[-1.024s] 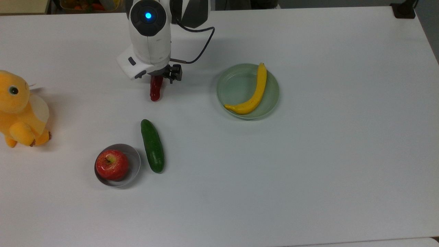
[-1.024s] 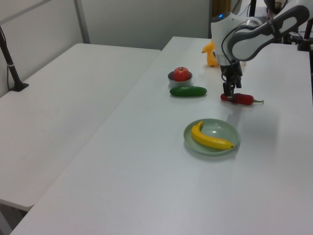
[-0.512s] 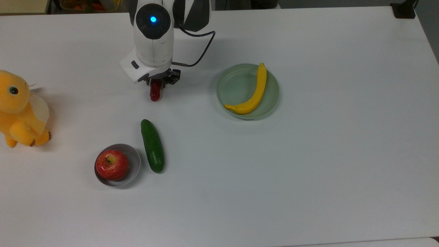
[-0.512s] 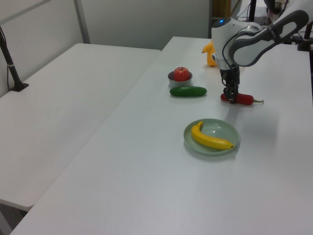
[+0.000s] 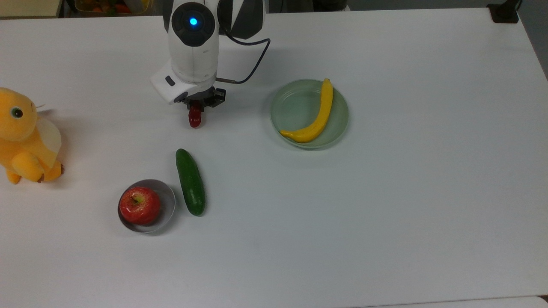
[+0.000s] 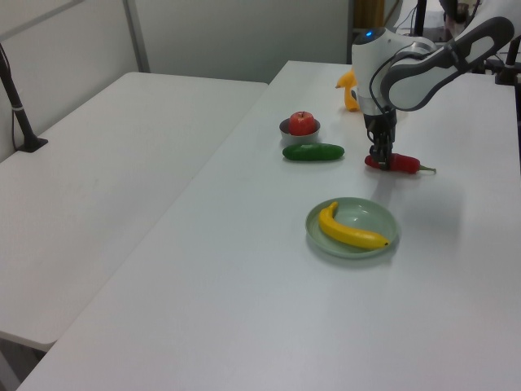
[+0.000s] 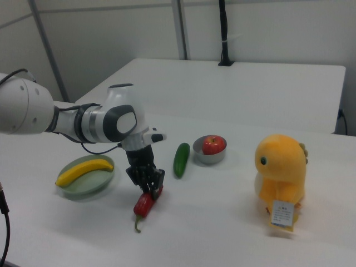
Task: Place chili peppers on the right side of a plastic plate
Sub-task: 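Carry the held chili pepper toward the plate and lower it beside the banana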
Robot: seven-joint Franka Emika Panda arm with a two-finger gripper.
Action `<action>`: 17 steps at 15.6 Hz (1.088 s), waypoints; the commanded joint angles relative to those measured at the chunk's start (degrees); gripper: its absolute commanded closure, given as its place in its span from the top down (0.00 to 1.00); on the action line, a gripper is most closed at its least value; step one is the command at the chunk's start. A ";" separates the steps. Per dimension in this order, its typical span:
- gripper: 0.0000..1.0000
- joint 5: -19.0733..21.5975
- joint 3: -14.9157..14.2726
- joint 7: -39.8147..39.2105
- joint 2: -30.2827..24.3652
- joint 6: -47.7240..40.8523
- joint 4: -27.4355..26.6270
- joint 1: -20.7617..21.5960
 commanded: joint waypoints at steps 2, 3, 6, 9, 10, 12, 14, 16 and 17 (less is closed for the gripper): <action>0.05 1.34 3.46 2.42 -1.29 0.79 2.73 0.22; 0.05 2.56 4.08 3.04 -1.29 0.88 3.09 0.22; 0.06 3.72 6.45 3.92 -1.29 1.14 3.18 0.40; 0.07 3.81 8.12 5.68 -1.20 1.23 3.18 0.49; 0.07 3.89 8.56 5.86 -1.20 1.23 3.09 0.57; 0.07 3.98 9.88 6.38 -1.03 1.58 3.09 0.57; 0.07 3.98 10.33 7.26 -0.76 3.07 3.00 0.57; 0.07 3.98 10.41 8.93 -0.59 4.56 2.83 0.66; 0.07 3.98 10.50 9.20 -0.41 5.00 2.65 0.92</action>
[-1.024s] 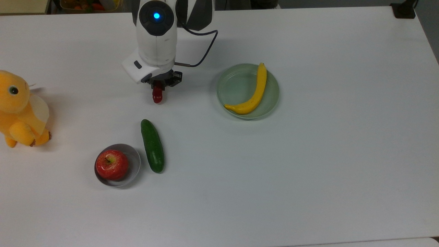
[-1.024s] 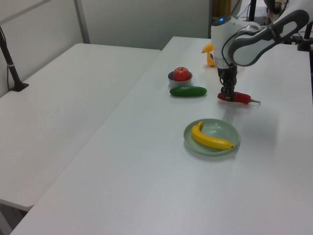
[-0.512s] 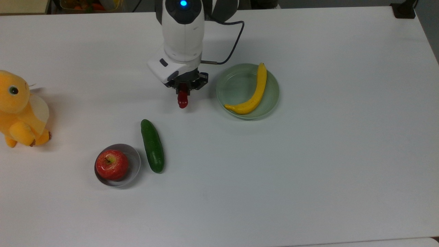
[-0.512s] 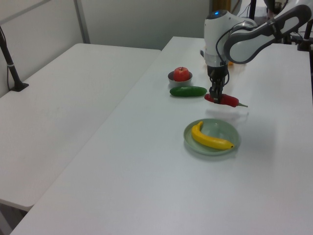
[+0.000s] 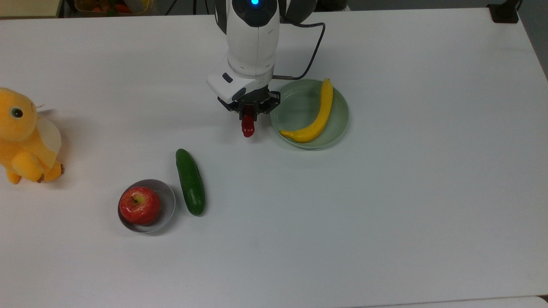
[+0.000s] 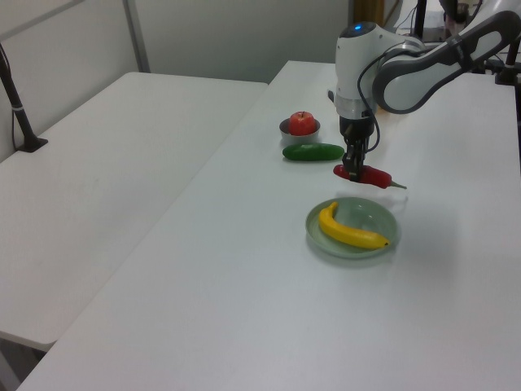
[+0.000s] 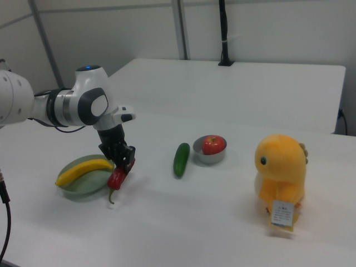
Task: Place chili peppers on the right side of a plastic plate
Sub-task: 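Carry the held chili pepper toward the plate and lower it beside the banana, then open the gripper to release the chili pepper and lift away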
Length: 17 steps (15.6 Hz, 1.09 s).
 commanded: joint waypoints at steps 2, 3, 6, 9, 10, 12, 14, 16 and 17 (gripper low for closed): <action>0.19 0.79 0.01 2.08 0.06 2.98 -1.16 0.57; 0.43 0.79 0.01 2.08 0.06 2.90 -1.16 0.57; 1.00 0.71 0.01 1.82 0.15 2.89 -1.60 0.83; 1.00 0.53 0.01 1.55 0.06 2.81 -1.51 1.01; 1.00 0.53 0.01 1.55 -0.03 2.72 -1.34 0.92; 1.00 0.62 0.01 1.99 -0.73 2.28 -1.07 0.92; 1.00 0.53 0.01 1.64 -2.39 2.10 -0.98 0.92; 1.00 0.53 -0.08 1.90 -4.23 1.06 -0.63 0.92; 1.00 0.62 -0.08 1.73 -5.38 -0.43 -0.02 0.83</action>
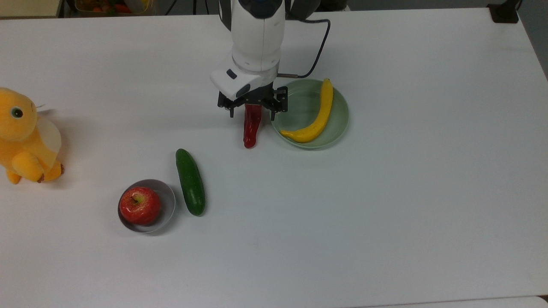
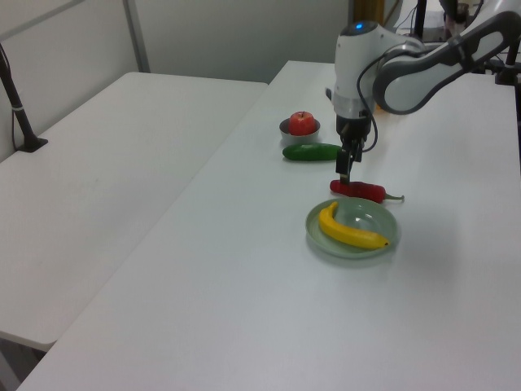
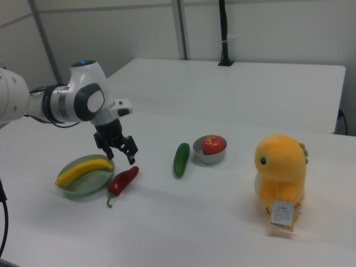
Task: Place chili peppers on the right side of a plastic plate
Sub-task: 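Open the gripper to release the chili pepper and lift away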
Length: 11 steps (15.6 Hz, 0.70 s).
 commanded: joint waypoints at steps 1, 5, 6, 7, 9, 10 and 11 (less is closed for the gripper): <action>1.00 0.79 -0.24 0.81 -5.30 -3.99 0.34 0.26; 1.00 3.95 -1.29 1.07 -9.07 -7.61 1.23 0.18; 1.00 4.92 -2.51 1.07 -10.04 -7.96 1.31 0.26; 1.00 6.14 -3.91 1.07 -11.18 -8.31 1.31 0.44; 1.00 9.04 -5.50 1.07 -13.29 -8.75 1.22 0.53; 1.00 9.49 -6.29 1.07 -13.82 -8.93 1.22 0.53; 1.00 9.58 -6.65 1.16 -14.44 -9.11 1.14 0.61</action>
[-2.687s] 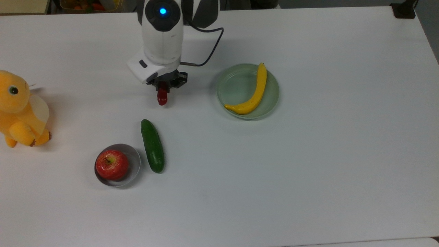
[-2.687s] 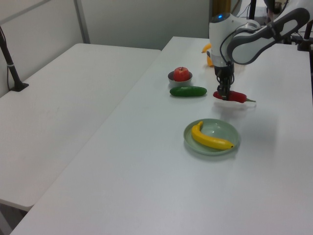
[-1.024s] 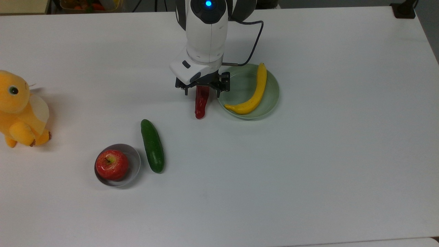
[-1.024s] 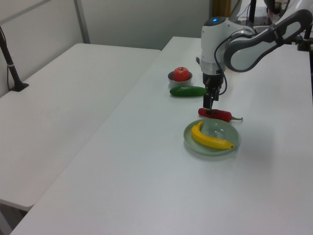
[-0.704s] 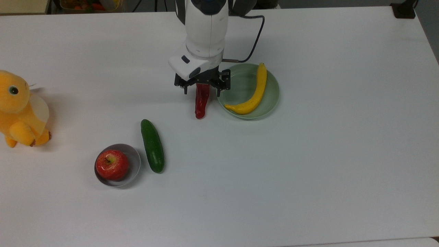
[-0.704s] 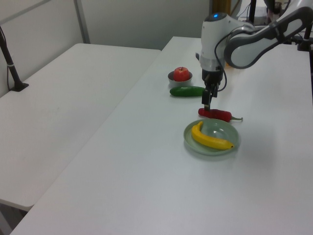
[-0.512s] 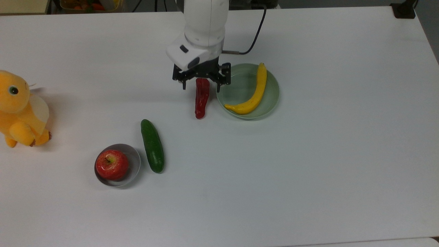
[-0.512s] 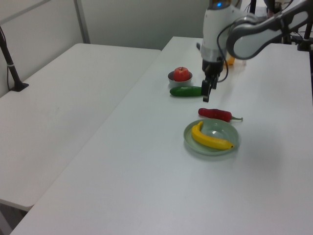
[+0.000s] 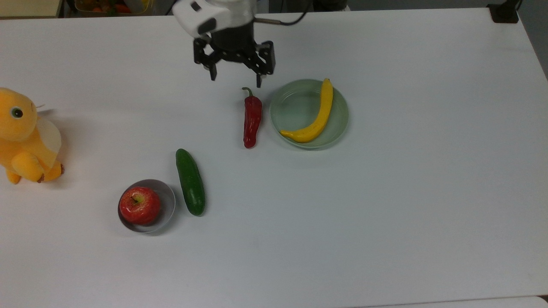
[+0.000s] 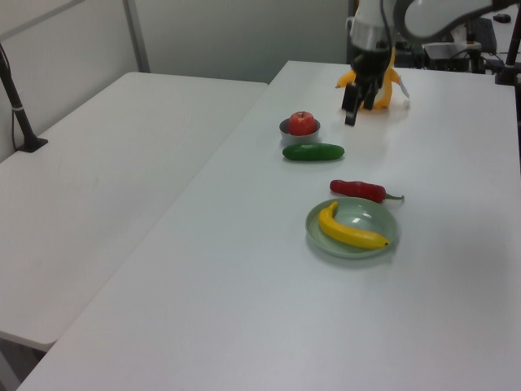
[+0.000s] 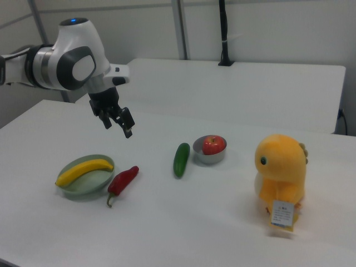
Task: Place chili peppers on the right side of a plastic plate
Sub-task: 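Open the gripper to release the chili pepper and lift away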
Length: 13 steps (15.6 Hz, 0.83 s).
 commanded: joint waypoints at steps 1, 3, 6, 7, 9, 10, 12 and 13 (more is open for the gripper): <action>1.00 2.34 -2.22 0.63 -3.10 -1.83 -0.98 0.87; 1.00 2.70 -2.84 0.54 -3.97 -2.80 -1.33 1.92; 1.00 2.70 -4.24 0.10 -4.33 -2.98 -2.30 3.68; 1.00 2.70 -4.16 0.02 -4.33 -3.06 -2.39 3.68; 1.00 2.70 -4.16 -0.07 -4.68 -3.07 -2.65 3.68; 1.00 2.78 -4.07 -0.16 -4.86 -3.07 -2.91 3.60; 1.00 2.78 -3.63 -0.16 -4.95 -3.07 -3.35 3.68; 1.00 2.70 -3.54 -0.16 -5.03 -3.07 -3.44 3.68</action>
